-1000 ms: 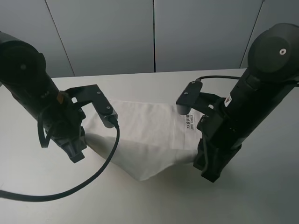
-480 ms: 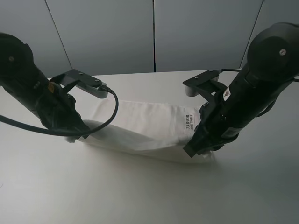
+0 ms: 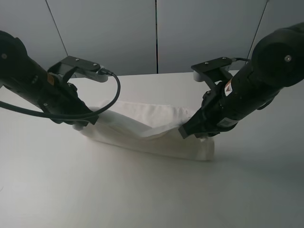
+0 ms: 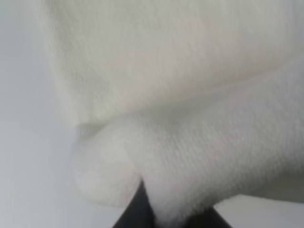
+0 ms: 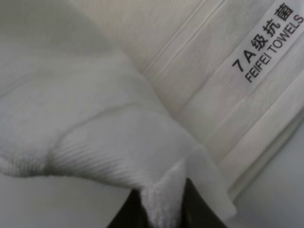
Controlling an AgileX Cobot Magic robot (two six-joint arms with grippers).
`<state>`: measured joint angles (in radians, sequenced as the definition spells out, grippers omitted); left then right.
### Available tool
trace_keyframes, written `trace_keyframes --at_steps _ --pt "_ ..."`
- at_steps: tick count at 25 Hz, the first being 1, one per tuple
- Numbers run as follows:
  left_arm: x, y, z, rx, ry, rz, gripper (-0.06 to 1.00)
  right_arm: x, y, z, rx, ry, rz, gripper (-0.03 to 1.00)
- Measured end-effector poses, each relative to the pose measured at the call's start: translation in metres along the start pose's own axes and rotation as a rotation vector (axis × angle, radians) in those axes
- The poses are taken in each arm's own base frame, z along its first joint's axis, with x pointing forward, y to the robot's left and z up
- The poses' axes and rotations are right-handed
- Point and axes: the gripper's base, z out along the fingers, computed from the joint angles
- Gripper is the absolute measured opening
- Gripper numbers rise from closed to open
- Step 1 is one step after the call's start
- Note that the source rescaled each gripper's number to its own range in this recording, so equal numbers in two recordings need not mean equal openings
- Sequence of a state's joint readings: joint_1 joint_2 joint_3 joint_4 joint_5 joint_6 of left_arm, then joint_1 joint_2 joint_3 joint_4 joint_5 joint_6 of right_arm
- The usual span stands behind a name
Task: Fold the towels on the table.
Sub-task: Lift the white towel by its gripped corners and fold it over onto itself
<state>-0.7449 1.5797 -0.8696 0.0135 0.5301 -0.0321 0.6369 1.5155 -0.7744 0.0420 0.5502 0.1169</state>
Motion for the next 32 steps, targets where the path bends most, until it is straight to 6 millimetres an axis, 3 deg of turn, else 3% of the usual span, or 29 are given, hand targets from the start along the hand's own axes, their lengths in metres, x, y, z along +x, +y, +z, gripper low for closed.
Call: trace_keyframes --at_steps 9,22,29,32 --pt "-0.005 0.027 0.0 -0.03 -0.062 -0.13 0.01 -0.011 -0.01 -0.002 0.113 -0.108 0.017 0.0" --pt "-0.015 0.029 -0.002 -0.035 -0.176 -0.128 0.02 -0.019 -0.015 -0.004 0.171 -0.191 -0.016 0.0" --pt "-0.015 0.03 0.019 -0.036 -0.152 -0.126 0.02 -0.021 -0.016 -0.004 0.181 -0.224 0.005 0.0" --pt "-0.015 0.03 0.026 -0.037 -0.15 -0.125 0.02 -0.021 -0.016 0.006 0.183 -0.199 0.004 0.0"
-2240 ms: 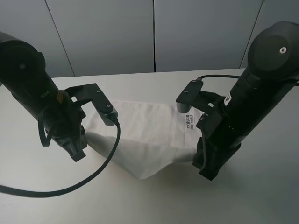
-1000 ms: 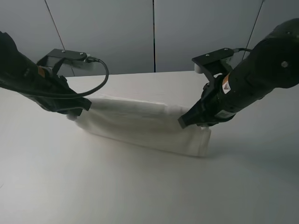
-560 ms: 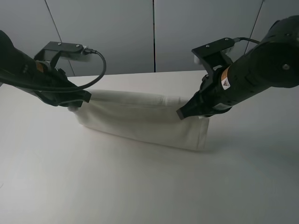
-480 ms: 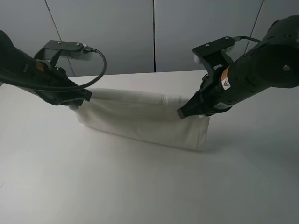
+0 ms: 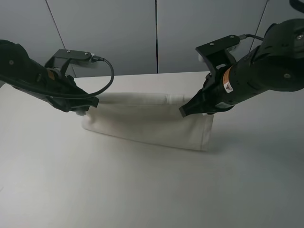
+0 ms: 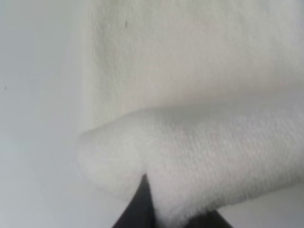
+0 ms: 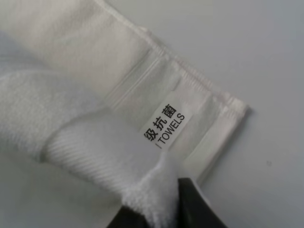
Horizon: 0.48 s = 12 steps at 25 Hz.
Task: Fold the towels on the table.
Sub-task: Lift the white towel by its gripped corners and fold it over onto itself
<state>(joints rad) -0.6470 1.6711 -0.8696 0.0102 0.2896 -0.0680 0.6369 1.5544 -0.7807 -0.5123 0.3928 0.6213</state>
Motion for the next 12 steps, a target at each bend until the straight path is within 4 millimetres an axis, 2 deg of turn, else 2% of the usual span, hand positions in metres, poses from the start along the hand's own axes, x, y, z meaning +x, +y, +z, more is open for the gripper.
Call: trace_keyframes --at_steps 7,10,12 --pt "-0.004 0.003 0.008 -0.004 -0.057 0.006 0.03 0.005 0.003 0.028 0.022 0.029 0.026 0.0" --pt "-0.005 0.006 0.013 -0.008 -0.072 -0.002 0.08 0.002 0.002 0.03 0.041 -0.004 0.01 0.0" --pt "-0.004 0.008 0.015 -0.012 -0.07 -0.007 0.18 0.0 0.001 0.03 0.044 -0.028 0.005 0.04"
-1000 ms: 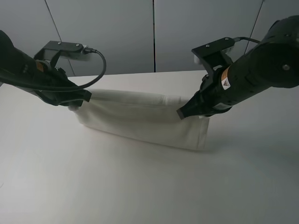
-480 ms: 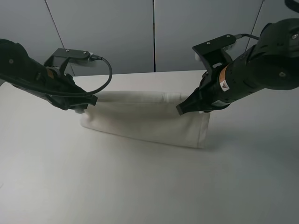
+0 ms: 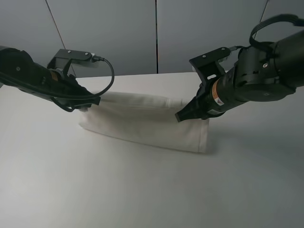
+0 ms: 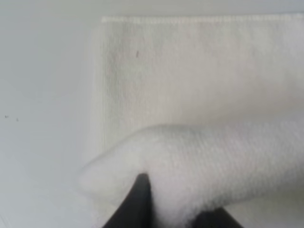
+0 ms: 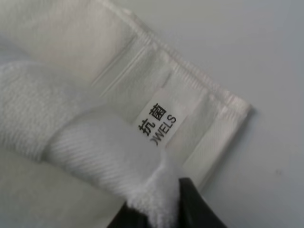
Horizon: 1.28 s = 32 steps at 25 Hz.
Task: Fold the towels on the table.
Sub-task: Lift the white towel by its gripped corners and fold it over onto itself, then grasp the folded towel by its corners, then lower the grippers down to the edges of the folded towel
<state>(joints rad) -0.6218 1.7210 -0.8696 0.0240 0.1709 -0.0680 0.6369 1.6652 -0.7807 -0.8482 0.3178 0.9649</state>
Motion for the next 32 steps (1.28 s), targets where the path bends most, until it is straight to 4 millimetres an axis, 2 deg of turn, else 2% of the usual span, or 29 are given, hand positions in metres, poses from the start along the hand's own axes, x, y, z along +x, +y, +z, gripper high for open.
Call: trace_keyframes --at_steps 1,2,4,5,6,7,9,14,18,21,26,29,32 --pt "-0.001 0.001 0.0 -0.001 -0.006 -0.002 0.28 -0.001 0.0 0.0 0.001 -0.009 -0.001 0.11" --pt "-0.001 0.001 0.0 -0.001 -0.01 -0.002 0.4 -0.001 0.0 0.0 0.001 -0.014 0.005 0.23" --pt "-0.002 0.001 0.0 0.0 -0.026 -0.002 0.69 -0.002 0.0 0.0 0.002 -0.019 0.028 0.58" --pt "-0.003 0.001 0.0 0.001 -0.03 -0.004 0.85 -0.002 0.0 0.0 0.002 -0.02 0.047 0.79" --pt "-0.003 0.001 0.0 0.001 -0.035 -0.006 0.94 -0.002 -0.001 0.0 0.007 -0.02 0.063 0.91" --pt "-0.004 0.001 0.0 0.001 -0.041 -0.008 0.96 -0.002 -0.001 0.0 0.014 -0.022 0.076 0.96" --pt "-0.004 0.001 0.0 0.002 -0.048 -0.01 0.95 -0.002 -0.003 0.0 0.037 -0.02 0.103 0.99" --pt "-0.005 0.0 0.0 0.002 -0.051 -0.01 0.9 -0.002 -0.005 0.0 0.055 -0.021 0.123 1.0" --pt "-0.005 0.002 0.0 0.001 -0.051 -0.023 0.92 -0.001 -0.005 0.0 0.054 -0.016 0.165 1.0" --pt "-0.007 0.013 0.0 -0.02 -0.003 -0.097 0.97 0.0 -0.004 0.0 0.043 0.003 0.24 1.0" --pt "-0.031 0.039 0.001 -0.066 0.131 -0.144 0.99 -0.011 0.0 -0.006 0.019 0.054 0.284 1.0" --pt "-0.045 0.043 0.005 -0.069 0.162 -0.126 0.99 -0.024 0.001 -0.013 0.016 0.117 0.275 1.0" --pt "-0.055 0.044 0.015 -0.068 0.206 -0.116 0.99 -0.035 -0.006 -0.018 0.008 0.202 0.31 1.0"
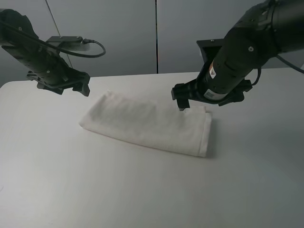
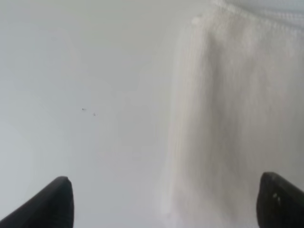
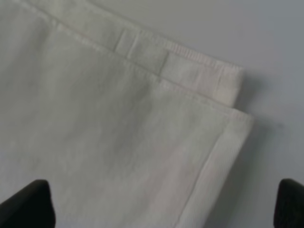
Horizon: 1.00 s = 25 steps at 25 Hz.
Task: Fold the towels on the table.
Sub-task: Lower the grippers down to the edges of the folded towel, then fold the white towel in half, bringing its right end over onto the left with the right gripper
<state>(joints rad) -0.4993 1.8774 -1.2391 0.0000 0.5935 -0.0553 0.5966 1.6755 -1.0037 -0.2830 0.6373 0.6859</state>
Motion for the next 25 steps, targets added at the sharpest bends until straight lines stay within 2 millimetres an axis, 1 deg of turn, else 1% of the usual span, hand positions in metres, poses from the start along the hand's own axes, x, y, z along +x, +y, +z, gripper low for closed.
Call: trace_keyframes --at_steps 5,10,12,16,19,25 --pt "-0.016 -0.001 0.025 -0.006 0.109 0.01 0.99 -0.006 -0.01 -0.003 -0.005 0.093 0.043 1.0" --pt "-0.022 -0.001 0.057 -0.008 0.206 0.032 0.99 -0.004 -0.014 -0.004 0.008 0.13 0.032 1.0" --pt "-0.023 -0.001 0.07 -0.008 0.229 0.042 0.99 -0.004 -0.014 -0.004 0.009 0.133 0.027 1.0" --pt "-0.017 0.0 0.091 -0.016 0.291 0.065 0.99 -0.004 -0.014 -0.002 0.012 0.14 0.025 1.0" --pt "-0.014 0.001 0.096 -0.029 0.31 0.08 0.99 -0.002 -0.014 0.008 0.022 0.168 0.023 1.0" --pt "-0.015 0.003 0.097 -0.046 0.317 0.098 0.99 0.007 -0.011 0.042 0.044 0.26 0.038 1.0"
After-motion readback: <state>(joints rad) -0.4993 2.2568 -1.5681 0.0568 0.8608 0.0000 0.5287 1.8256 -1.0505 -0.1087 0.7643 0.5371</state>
